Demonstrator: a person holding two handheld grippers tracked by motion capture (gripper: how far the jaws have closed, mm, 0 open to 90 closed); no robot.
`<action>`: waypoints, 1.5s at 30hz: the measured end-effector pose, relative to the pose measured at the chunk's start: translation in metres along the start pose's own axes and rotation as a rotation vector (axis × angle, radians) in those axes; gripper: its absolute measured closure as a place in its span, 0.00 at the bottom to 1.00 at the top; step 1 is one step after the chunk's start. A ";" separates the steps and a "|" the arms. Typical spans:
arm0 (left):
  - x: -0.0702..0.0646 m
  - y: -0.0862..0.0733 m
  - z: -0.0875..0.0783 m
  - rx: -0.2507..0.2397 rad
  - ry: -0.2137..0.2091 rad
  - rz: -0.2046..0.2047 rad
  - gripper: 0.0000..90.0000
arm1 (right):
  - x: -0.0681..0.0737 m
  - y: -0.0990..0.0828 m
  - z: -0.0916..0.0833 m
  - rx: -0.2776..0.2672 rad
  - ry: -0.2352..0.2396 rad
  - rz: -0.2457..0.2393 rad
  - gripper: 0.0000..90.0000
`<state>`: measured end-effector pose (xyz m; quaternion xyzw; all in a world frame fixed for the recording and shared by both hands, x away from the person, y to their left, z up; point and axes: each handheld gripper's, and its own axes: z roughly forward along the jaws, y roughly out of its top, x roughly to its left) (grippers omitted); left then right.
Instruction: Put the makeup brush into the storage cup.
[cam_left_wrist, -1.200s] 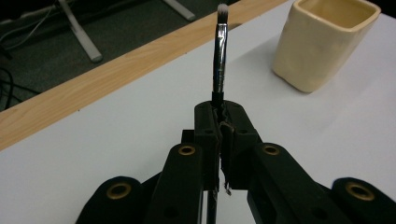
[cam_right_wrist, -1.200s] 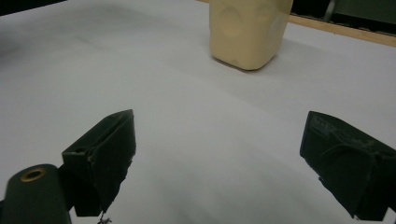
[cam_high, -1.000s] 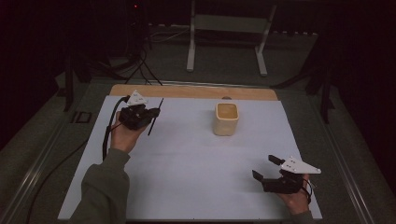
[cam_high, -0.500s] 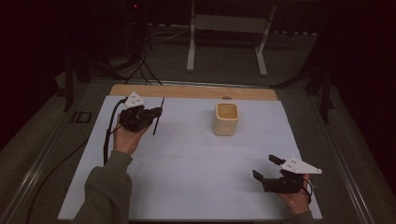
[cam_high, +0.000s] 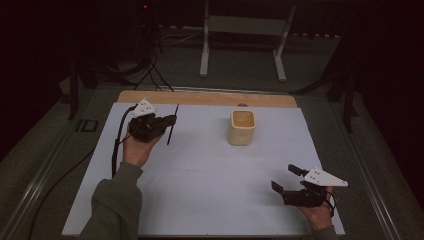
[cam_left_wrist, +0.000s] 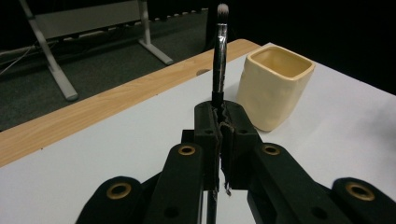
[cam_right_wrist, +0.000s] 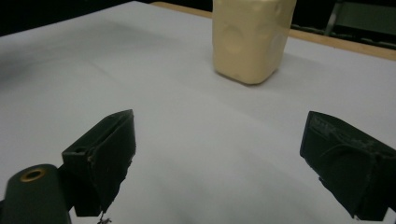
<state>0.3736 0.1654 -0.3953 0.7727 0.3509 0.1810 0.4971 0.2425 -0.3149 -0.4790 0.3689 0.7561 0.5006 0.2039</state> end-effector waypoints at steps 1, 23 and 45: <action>-0.001 0.000 0.000 -0.003 -0.005 0.001 0.96 | 0.000 0.001 -0.001 -0.005 0.001 -0.001 0.12; -0.019 0.006 0.009 -0.035 -0.085 0.026 0.96 | -0.004 0.033 0.003 -0.069 0.051 -0.033 0.12; -0.054 0.010 0.029 -0.062 -0.180 0.073 0.96 | 0.008 0.076 0.023 -0.128 0.127 -0.072 0.12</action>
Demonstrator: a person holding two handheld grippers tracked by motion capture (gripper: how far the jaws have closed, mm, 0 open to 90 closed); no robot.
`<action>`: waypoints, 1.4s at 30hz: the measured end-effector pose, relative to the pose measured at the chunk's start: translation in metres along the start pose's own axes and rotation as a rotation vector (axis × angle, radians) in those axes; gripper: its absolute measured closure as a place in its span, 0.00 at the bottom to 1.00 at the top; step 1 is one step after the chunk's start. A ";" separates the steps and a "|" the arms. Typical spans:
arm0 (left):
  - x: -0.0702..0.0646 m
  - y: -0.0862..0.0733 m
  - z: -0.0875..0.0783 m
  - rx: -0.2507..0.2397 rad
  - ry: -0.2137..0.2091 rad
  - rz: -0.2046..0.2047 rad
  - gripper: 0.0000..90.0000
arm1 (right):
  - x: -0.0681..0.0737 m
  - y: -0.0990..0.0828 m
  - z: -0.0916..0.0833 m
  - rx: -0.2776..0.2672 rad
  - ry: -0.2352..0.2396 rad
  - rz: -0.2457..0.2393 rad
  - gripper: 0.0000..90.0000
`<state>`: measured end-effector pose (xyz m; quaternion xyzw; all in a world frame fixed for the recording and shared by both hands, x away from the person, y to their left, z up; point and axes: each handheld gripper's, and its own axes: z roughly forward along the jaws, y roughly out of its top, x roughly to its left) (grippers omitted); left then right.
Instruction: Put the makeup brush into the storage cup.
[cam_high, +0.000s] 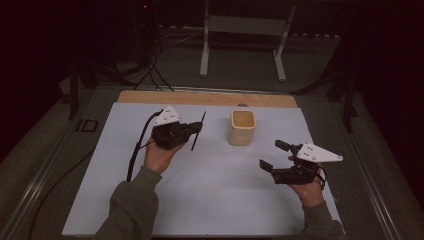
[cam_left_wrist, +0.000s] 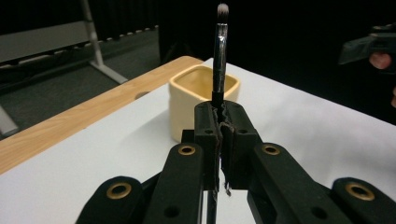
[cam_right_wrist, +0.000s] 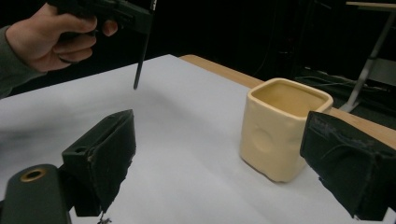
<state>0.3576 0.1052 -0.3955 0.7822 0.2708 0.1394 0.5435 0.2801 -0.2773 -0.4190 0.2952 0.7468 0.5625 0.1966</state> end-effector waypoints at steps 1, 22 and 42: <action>-0.002 0.000 0.001 -0.002 -0.003 -0.001 0.96 | 0.000 0.001 0.002 0.001 0.002 0.001 0.12; -0.051 0.003 0.039 -0.027 -0.144 0.073 0.96 | 0.009 0.018 0.020 -0.036 0.068 0.022 0.17; -0.095 -0.003 0.070 -0.029 -0.260 0.110 0.96 | 0.015 0.021 0.025 -0.097 0.141 0.032 0.54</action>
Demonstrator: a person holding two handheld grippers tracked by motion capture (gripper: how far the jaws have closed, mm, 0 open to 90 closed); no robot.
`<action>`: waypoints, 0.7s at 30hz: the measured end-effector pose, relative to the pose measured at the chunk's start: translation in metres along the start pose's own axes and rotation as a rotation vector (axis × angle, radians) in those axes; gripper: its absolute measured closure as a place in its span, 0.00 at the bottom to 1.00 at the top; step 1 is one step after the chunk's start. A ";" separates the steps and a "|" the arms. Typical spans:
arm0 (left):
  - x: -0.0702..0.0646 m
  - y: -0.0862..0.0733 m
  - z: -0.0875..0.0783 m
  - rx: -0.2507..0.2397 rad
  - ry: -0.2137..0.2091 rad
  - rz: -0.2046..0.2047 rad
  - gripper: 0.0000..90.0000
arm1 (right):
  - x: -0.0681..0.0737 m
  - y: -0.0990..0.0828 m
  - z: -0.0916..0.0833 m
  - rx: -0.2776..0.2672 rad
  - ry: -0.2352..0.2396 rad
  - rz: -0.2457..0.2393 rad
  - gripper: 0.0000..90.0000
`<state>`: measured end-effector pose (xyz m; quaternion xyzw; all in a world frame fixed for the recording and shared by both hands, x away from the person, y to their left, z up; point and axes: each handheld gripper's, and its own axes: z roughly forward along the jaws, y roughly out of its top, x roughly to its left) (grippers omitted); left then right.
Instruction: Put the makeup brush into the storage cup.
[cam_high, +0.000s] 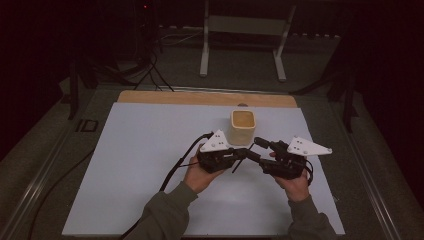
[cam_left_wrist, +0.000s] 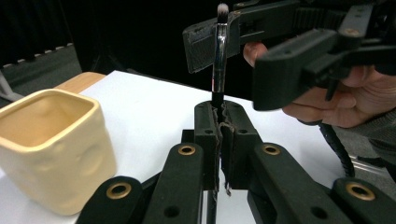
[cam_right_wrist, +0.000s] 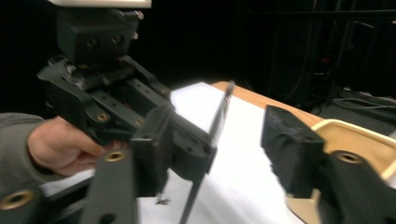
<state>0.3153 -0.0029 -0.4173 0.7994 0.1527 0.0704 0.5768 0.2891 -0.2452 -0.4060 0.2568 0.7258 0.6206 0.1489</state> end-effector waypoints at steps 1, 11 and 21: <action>-0.001 0.000 0.001 -0.002 -0.003 -0.001 0.96 | 0.000 0.000 0.000 -0.003 0.006 0.001 0.58; -0.003 -0.001 0.003 -0.022 -0.015 0.001 0.96 | -0.004 -0.001 -0.003 -0.024 0.065 0.034 0.82; -0.005 -0.003 0.005 -0.037 -0.034 0.003 0.96 | -0.008 -0.004 -0.006 -0.038 0.086 0.072 0.95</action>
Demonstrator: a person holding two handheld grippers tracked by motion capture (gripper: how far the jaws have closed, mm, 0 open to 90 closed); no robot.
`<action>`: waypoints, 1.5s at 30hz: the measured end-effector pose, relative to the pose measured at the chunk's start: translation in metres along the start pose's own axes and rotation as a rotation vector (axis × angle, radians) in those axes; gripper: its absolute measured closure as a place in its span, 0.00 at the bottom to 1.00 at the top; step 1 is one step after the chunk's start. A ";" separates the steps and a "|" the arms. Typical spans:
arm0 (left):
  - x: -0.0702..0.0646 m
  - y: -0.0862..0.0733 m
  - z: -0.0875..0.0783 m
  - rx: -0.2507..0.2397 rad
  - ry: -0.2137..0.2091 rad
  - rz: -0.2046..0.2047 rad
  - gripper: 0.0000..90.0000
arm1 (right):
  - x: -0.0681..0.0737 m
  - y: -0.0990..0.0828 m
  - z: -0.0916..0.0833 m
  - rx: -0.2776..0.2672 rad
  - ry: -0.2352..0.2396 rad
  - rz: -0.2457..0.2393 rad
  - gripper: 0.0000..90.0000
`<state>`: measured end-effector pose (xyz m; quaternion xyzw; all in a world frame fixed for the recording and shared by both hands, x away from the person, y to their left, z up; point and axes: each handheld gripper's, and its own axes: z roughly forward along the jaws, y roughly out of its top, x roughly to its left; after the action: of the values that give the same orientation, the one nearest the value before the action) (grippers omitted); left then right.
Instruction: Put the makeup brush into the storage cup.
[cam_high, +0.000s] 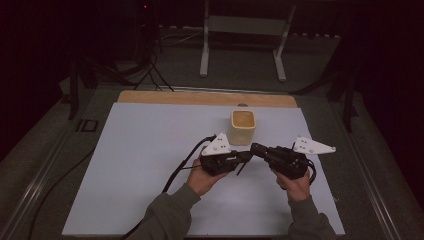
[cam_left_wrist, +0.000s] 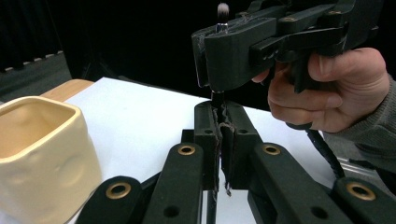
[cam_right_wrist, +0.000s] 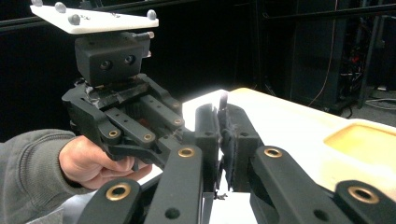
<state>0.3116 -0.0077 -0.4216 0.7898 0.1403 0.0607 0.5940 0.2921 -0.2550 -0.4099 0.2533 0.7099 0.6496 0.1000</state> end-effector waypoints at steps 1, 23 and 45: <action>0.001 0.000 0.000 0.001 -0.011 -0.004 0.95 | 0.000 0.000 0.000 0.000 0.001 0.000 0.95; 0.008 -0.002 -0.009 0.035 0.136 -0.062 0.19 | 0.000 0.001 -0.003 0.000 -0.035 -0.020 0.95; 0.020 -0.003 -0.052 0.030 0.237 -0.075 0.13 | -0.006 0.010 -0.009 -0.013 -0.057 -0.030 0.95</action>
<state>0.3163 0.0471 -0.4113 0.7800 0.2398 0.1295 0.5633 0.2956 -0.2656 -0.3997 0.2602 0.7062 0.6452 0.1316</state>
